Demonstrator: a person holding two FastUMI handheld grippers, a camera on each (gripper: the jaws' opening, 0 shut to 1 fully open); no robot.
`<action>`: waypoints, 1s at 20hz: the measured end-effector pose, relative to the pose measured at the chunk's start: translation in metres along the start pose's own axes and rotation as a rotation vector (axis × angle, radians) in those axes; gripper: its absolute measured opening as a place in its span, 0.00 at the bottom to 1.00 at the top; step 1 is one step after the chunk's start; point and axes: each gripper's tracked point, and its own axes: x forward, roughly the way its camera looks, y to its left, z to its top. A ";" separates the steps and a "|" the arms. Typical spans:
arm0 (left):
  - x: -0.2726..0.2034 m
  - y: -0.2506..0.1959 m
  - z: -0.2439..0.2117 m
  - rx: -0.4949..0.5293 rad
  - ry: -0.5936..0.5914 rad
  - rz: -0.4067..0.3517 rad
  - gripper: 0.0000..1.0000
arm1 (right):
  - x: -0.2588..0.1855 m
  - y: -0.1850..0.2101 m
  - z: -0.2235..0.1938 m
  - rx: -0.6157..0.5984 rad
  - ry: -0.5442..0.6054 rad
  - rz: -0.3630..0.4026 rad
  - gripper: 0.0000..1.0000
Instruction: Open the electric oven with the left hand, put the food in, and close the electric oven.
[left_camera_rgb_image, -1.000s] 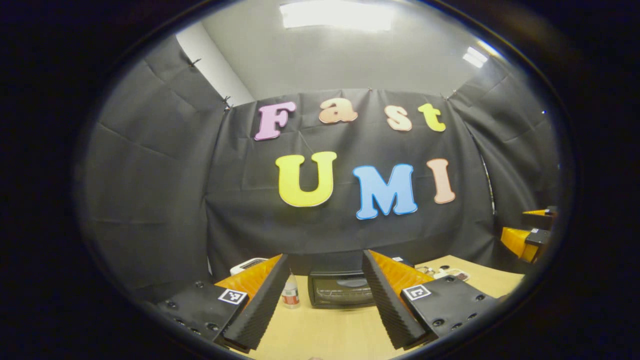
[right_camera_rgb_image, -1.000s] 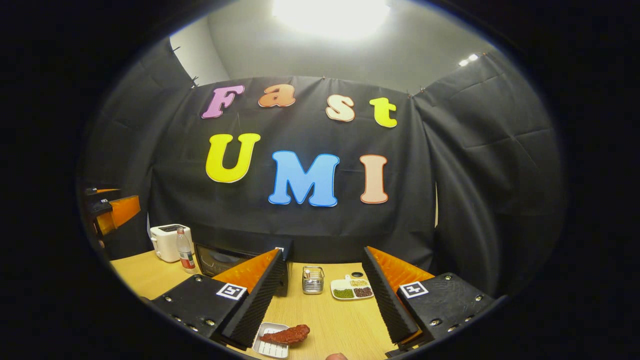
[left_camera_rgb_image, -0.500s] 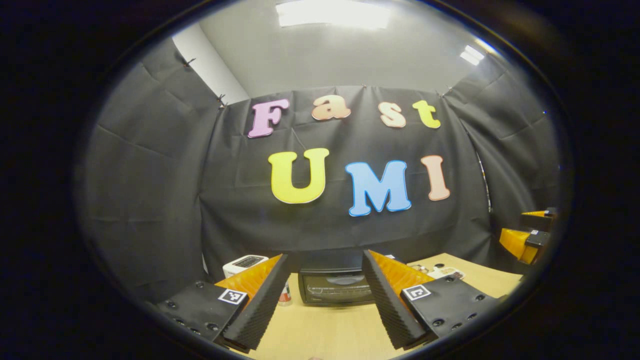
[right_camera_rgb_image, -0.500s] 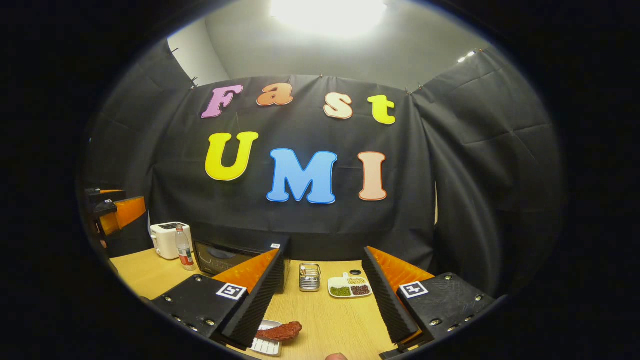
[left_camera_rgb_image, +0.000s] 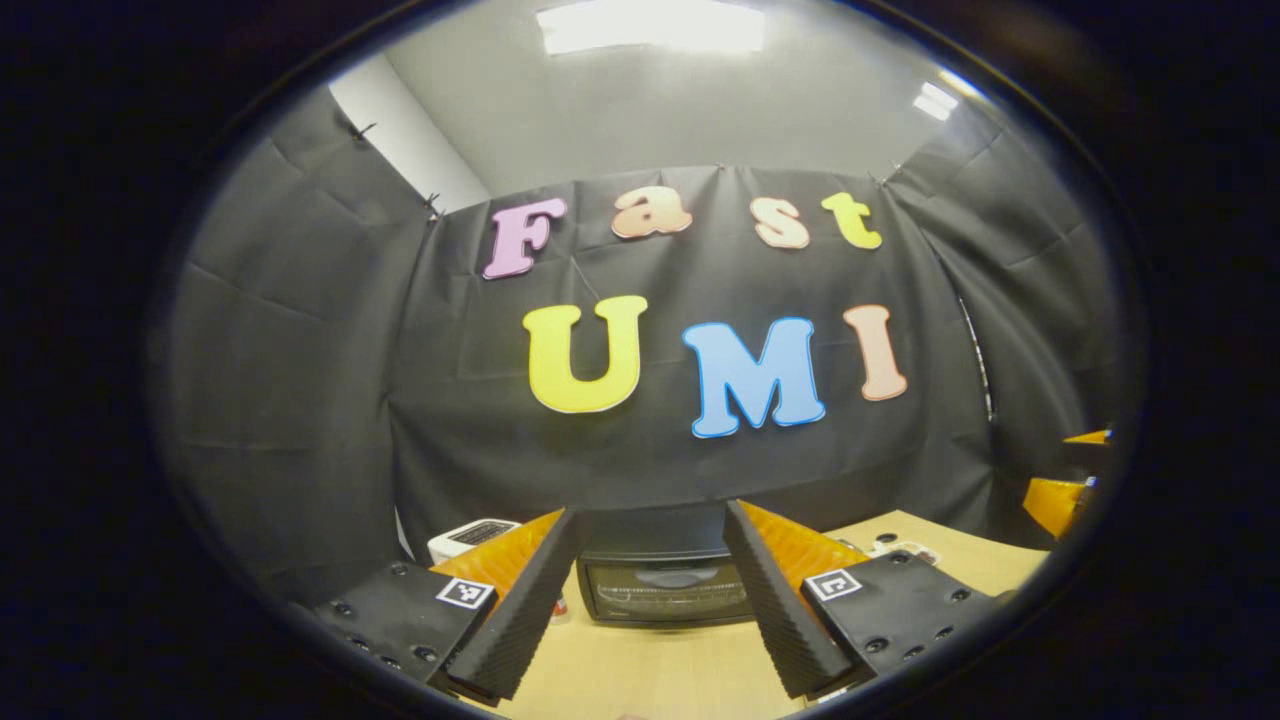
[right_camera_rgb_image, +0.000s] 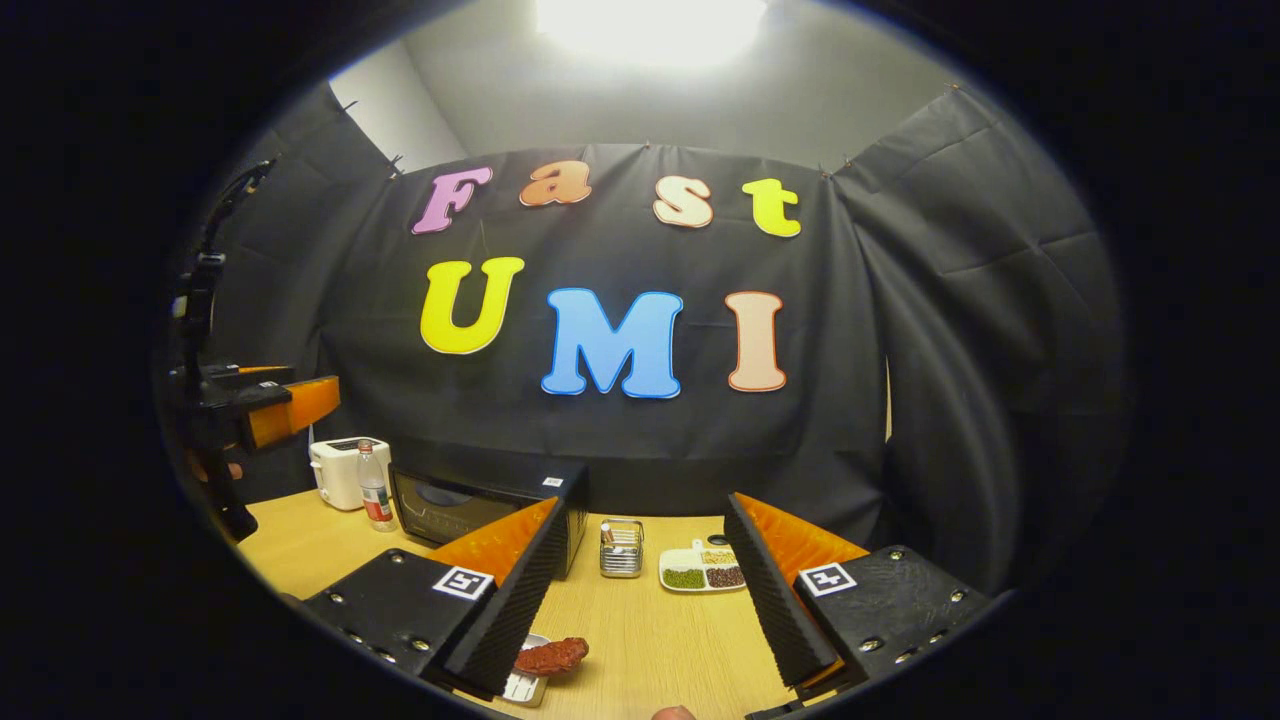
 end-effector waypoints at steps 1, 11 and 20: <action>0.010 -0.002 -0.004 -0.010 0.005 -0.006 0.91 | 0.002 -0.003 -0.003 -0.004 0.005 -0.009 0.96; 0.114 -0.011 -0.069 -0.013 0.085 -0.090 0.97 | 0.026 -0.011 -0.003 -0.008 0.030 -0.139 0.95; 0.182 -0.030 -0.151 -0.030 0.226 -0.169 0.99 | 0.039 -0.012 -0.013 -0.045 0.091 -0.229 0.95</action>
